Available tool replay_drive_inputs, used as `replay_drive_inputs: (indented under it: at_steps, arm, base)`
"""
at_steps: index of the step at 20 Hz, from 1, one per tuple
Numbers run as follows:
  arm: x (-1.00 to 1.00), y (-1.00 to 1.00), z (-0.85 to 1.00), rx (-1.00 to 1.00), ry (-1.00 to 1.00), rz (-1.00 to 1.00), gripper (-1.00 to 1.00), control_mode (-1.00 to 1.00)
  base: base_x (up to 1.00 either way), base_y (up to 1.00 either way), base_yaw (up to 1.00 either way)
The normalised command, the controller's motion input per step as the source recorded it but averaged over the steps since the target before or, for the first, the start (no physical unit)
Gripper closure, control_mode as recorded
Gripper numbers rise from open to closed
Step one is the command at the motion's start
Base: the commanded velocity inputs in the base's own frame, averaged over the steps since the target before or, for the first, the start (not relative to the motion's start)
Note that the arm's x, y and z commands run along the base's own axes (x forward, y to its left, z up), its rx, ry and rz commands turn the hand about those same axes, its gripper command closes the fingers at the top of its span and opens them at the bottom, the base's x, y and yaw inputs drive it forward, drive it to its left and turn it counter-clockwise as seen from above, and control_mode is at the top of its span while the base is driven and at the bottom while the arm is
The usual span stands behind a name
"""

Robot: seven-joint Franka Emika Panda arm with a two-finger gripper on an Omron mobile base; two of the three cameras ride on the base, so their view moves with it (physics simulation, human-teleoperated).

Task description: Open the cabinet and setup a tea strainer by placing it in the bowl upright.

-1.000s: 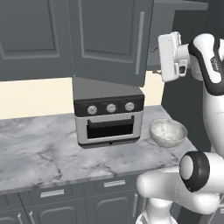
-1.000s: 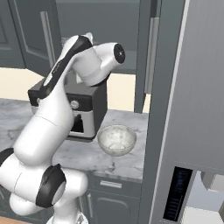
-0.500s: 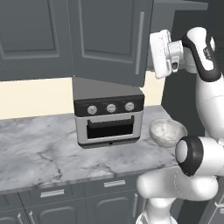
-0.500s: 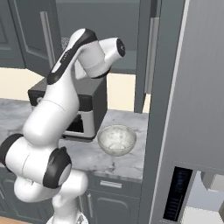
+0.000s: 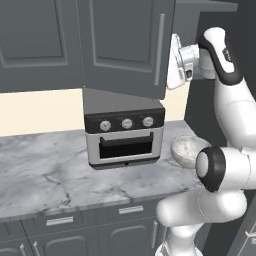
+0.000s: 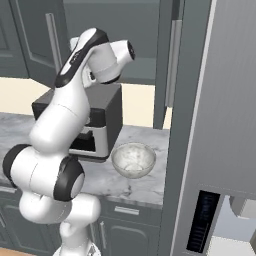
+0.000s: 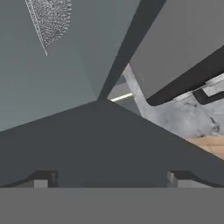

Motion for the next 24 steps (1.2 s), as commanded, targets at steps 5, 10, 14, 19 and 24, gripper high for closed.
replay_drive_inputs:
  at_steps: [5, 10, 14, 19, 24]
  arm:
    - [-0.71, 0.49, 0.00, 0.00, 0.00, 0.23, -1.00, -1.00]
    - [-0.98, 0.78, 0.00, 0.00, 0.00, 0.25, -1.00, -1.00]
    - [-0.36, 1.00, -0.05, 0.00, 0.01, 0.05, -1.00, -1.00]
    - [0.00, 0.91, 0.00, 0.00, 0.00, -0.02, -1.00, -1.00]
    - [0.00, 0.83, -0.04, 0.00, 0.00, -0.06, -1.00, -1.00]
  base:
    - [0.00, 0.00, 0.00]
    - [0.00, 0.00, 0.00]
    - [0.00, 0.00, 0.00]
    - [0.00, 0.00, 0.00]
    - [0.00, 0.00, 0.00]
